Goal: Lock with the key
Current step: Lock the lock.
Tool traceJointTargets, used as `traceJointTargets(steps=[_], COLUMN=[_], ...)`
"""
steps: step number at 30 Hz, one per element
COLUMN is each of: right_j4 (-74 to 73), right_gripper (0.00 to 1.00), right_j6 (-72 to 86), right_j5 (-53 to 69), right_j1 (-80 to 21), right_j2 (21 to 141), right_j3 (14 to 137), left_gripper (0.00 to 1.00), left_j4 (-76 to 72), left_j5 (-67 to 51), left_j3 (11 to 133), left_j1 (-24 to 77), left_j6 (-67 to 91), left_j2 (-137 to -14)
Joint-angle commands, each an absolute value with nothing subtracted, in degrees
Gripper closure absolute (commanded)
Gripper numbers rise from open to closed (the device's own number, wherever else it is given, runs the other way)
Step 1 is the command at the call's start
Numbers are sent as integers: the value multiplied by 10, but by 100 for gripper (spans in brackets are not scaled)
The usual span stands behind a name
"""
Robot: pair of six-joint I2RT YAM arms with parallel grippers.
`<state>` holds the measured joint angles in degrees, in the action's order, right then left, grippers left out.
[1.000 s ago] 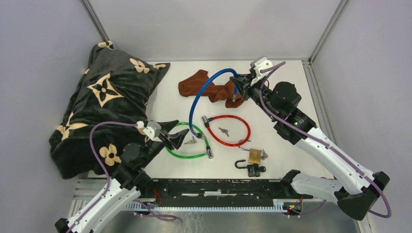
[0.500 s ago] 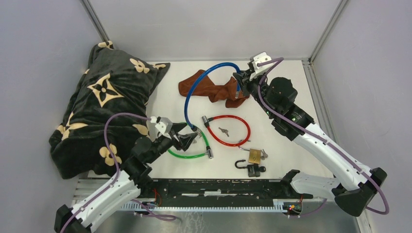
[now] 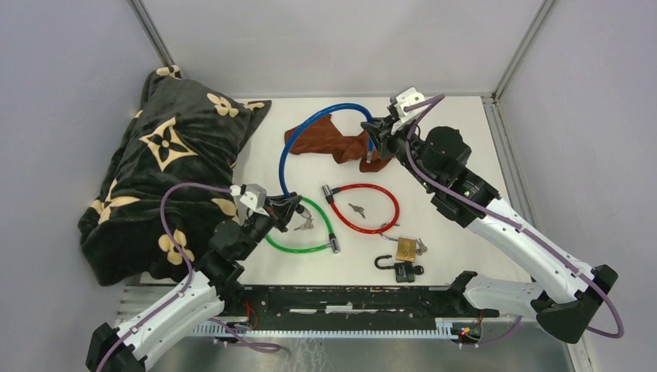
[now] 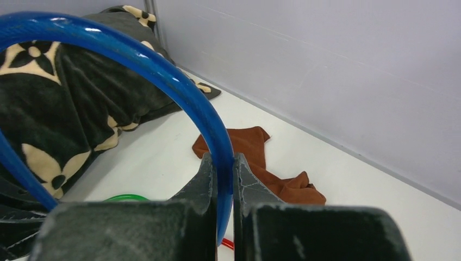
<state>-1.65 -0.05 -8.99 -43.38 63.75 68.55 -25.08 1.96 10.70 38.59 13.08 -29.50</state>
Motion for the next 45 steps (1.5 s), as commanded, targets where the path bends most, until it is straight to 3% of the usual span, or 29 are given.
traceJointTargets(steps=[1,6,10,20,22,25,28,32,45], right_j4=[39,203,369,426,415,439,479,544,515], right_gripper=[100,100,100,100,100,100,100,100,100], right_j6=[18,83,99,58,49,36,20,10,-16], right_j5=[-64,98,129,154,151,133,106,92,55], right_j1=[-466,-500,-566,-696,-711,-729,-737,-740,-748], right_j2=[633,626,633,737,744,739,740,782,830], right_j3=[729,690,666,762,776,756,742,756,798], left_gripper=[98,98,98,98,98,98,98,98,98], left_j4=[-314,-392,-473,-545,-548,-527,-471,-381,-430], left_j5=[3,-109,-219,-418,-393,-237,-78,20,20], left_j3=[113,161,183,217,214,209,212,227,172], left_j1=[383,337,295,260,260,257,252,237,190], left_j6=[136,111,43,56,32,62,164,327,519], left_j2=[-272,-196,-121,-23,-15,-8,-8,-12,-5])
